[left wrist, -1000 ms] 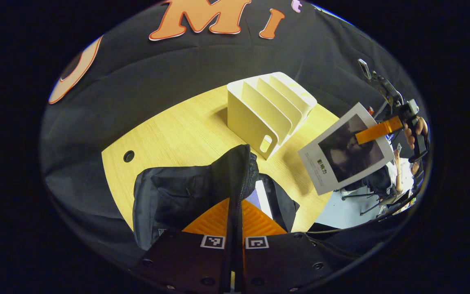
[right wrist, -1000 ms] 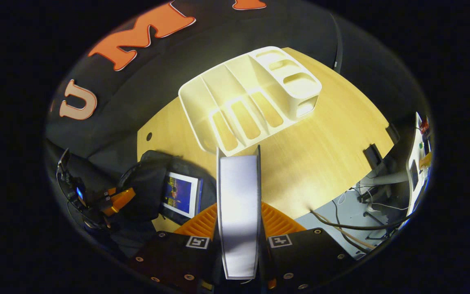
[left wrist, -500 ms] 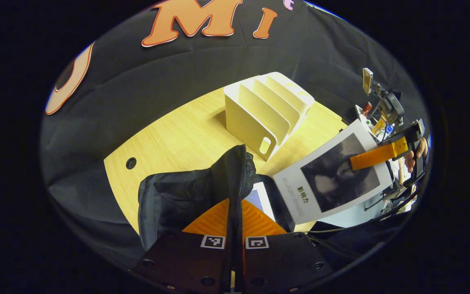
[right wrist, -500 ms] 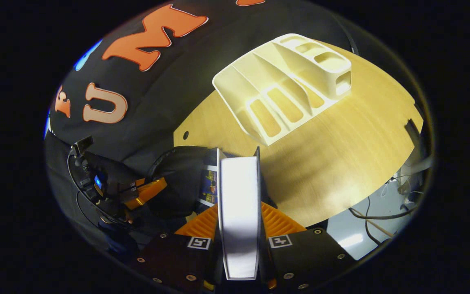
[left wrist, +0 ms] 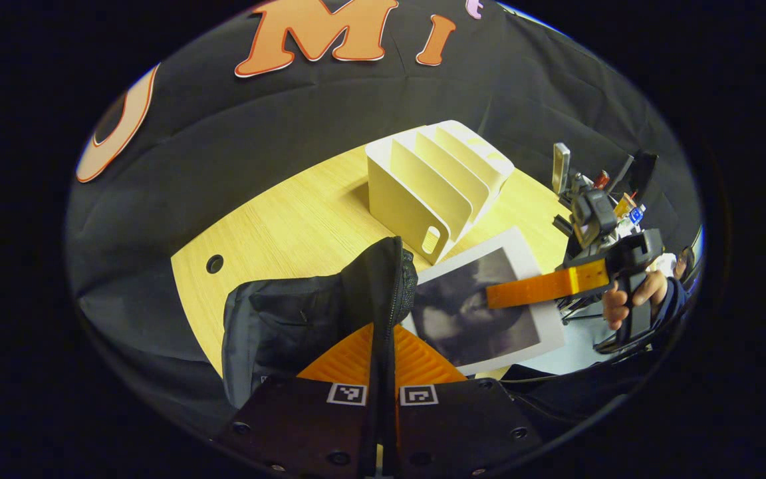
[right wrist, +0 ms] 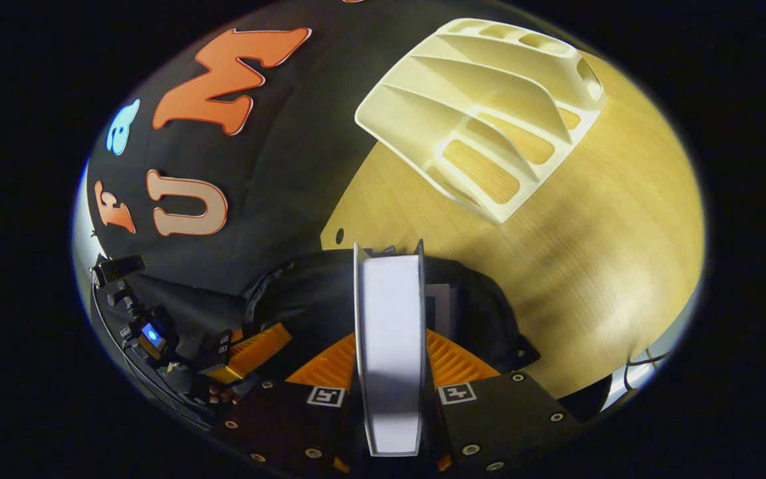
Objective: Open the schoolbag, grab two books from the bookshelf and put them into the schoolbag.
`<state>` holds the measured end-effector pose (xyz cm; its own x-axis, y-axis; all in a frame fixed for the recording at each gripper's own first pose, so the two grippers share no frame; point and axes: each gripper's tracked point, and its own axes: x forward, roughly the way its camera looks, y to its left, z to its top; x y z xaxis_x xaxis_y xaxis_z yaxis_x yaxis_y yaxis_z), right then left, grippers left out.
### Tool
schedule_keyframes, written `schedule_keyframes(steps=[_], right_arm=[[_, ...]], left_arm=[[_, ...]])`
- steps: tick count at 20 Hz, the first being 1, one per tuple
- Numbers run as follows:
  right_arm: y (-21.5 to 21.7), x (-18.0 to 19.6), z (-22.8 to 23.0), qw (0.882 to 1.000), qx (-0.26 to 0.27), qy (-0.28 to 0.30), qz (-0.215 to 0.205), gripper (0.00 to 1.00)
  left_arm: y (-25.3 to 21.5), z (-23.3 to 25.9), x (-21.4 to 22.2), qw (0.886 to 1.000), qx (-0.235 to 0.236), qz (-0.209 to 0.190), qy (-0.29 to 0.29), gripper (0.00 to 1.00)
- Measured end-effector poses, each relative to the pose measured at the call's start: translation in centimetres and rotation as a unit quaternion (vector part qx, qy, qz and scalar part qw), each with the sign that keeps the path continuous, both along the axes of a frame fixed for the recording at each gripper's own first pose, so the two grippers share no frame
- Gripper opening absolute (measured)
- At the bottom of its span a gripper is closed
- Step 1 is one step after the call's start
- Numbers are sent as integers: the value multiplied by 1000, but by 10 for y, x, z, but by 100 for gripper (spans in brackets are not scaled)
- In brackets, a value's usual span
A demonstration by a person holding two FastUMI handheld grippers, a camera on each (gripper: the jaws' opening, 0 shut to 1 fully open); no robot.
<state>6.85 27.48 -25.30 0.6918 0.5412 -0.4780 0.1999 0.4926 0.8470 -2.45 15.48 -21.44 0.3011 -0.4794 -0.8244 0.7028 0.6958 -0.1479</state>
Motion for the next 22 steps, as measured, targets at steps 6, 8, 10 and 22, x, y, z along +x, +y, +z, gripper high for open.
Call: schedule_keyframes(steps=[6, 8, 10, 22], right_arm=[[57, 32, -21, 999, 43, -17, -19, 36], [67, 35, -27, 998, 53, -20, -20, 36], [75, 39, -31, 998, 55, -25, -18, 36], [64, 37, -74, 990, -115, 30, 72, 82]], left_arm=[[-14, 6, -12, 1000, -10, -16, 1, 4], [-20, 7, -14, 1000, -10, -25, -2, 4], [-23, 9, -19, 999, -12, -30, -2, 4], [-18, 1, -14, 1000, -2, 5, -14, 4]])
